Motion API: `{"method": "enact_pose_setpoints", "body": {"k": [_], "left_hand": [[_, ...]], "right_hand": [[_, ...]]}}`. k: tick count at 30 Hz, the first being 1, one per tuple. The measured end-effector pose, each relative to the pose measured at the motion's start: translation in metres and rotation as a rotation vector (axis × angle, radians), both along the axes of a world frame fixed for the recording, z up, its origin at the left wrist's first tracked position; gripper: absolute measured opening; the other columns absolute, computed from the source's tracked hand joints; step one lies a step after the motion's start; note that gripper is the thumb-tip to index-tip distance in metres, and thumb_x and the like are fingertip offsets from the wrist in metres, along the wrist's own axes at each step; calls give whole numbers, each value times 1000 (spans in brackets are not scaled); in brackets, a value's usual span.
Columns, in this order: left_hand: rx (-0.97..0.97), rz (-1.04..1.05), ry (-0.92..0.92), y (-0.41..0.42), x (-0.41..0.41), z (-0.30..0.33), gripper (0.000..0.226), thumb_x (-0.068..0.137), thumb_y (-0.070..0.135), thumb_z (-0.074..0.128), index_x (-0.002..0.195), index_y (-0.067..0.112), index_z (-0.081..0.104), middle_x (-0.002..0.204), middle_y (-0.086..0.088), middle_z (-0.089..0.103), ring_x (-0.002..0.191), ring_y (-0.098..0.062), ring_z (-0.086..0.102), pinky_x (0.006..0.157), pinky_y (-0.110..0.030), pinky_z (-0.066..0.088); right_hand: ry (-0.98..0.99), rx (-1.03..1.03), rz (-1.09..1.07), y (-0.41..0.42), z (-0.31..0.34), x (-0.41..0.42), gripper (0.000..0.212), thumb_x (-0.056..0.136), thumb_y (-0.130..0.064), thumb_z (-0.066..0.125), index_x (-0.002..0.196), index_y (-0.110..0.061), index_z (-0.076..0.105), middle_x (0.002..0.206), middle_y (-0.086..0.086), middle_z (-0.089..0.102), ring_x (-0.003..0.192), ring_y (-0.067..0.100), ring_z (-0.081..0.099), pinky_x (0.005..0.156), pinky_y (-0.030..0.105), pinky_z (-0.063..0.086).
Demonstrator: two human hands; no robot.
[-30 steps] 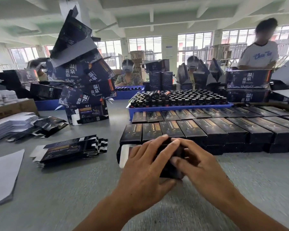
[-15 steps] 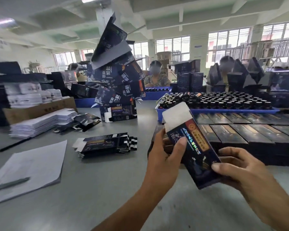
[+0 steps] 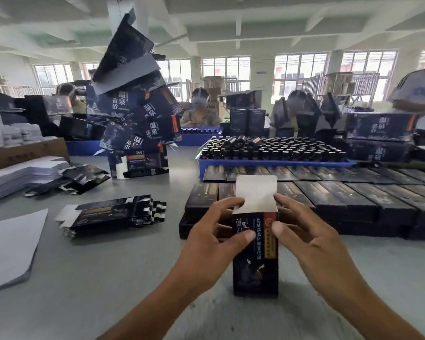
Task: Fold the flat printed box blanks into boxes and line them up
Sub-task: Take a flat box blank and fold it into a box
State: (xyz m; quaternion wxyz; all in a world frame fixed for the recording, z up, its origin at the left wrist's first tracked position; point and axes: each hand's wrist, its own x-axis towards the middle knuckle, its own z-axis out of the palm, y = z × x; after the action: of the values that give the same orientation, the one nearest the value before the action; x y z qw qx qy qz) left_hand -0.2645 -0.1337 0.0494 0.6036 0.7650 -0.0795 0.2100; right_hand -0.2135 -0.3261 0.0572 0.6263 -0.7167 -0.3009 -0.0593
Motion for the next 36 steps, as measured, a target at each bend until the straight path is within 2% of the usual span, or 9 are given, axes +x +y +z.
{"method": "enact_pose_setpoints", "body": {"k": [4, 8, 11, 16, 19, 21, 25, 31, 36], "left_hand": [[48, 5, -18, 1, 0, 1, 40, 84, 29, 78, 108, 56, 61, 110, 18, 68, 100, -8, 67, 79, -24, 59], [22, -30, -57, 3, -6, 6, 28, 83, 55, 67, 110, 47, 67, 108, 14, 71, 103, -8, 68, 80, -21, 55], [-18, -13, -131, 5, -7, 10, 30, 87, 51, 64, 107, 32, 75, 116, 7, 71, 109, -17, 67, 84, -31, 58], [-19, -1, -180, 4, -7, 9, 16, 91, 35, 70, 101, 26, 77, 111, -2, 72, 102, -28, 69, 84, -52, 60], [13, 8, -185, 2, -7, 10, 15, 87, 32, 69, 100, 30, 77, 112, 1, 72, 103, -25, 70, 83, -44, 60], [26, -4, -195, 1, -8, 10, 16, 87, 32, 69, 101, 31, 76, 116, 5, 71, 105, -22, 69, 82, -35, 60], [-6, 1, -178, 2, -9, 10, 14, 85, 30, 73, 99, 32, 74, 109, 6, 75, 102, -17, 71, 80, -32, 59], [-43, 25, -168, 1, -8, 10, 17, 80, 40, 76, 93, 34, 66, 105, 5, 76, 98, -17, 72, 80, -39, 59], [-14, 13, -176, 0, -10, 9, 34, 85, 48, 70, 118, 49, 61, 118, 11, 71, 107, -13, 69, 78, -27, 59]], "right_hand": [[-20, -40, 36, -2, 2, -1, 36, 86, -49, 60, 120, -61, 61, 117, -29, 67, 109, -7, 63, 77, 10, 53], [-27, 25, 57, -3, 4, 0, 28, 86, -41, 61, 111, -52, 70, 122, -25, 65, 114, -4, 62, 88, 9, 51], [-43, 82, 78, 0, 5, -3, 26, 90, -28, 62, 107, -43, 74, 134, -29, 57, 123, -7, 55, 93, 13, 51], [-36, 144, 75, 0, 5, -5, 35, 93, -9, 64, 102, -43, 64, 122, -22, 67, 113, 0, 65, 81, 9, 52], [-35, 155, 69, -1, 8, -8, 35, 89, -28, 66, 117, -48, 61, 122, -17, 68, 113, 1, 64, 82, 12, 53], [-62, 168, 50, -1, 10, -11, 31, 88, -36, 63, 119, -41, 66, 114, -18, 71, 107, -2, 66, 79, 7, 51], [-66, 195, 30, 0, 10, -12, 21, 90, -33, 62, 107, -35, 74, 102, -18, 75, 99, -3, 69, 74, 3, 49], [-41, 198, 12, 0, 7, -9, 30, 92, -12, 66, 103, -38, 75, 104, -14, 75, 101, 3, 70, 78, 7, 51], [-64, 205, 11, 1, 7, -10, 33, 93, -6, 64, 99, -36, 75, 106, -16, 75, 102, 2, 69, 79, 9, 51]]}}
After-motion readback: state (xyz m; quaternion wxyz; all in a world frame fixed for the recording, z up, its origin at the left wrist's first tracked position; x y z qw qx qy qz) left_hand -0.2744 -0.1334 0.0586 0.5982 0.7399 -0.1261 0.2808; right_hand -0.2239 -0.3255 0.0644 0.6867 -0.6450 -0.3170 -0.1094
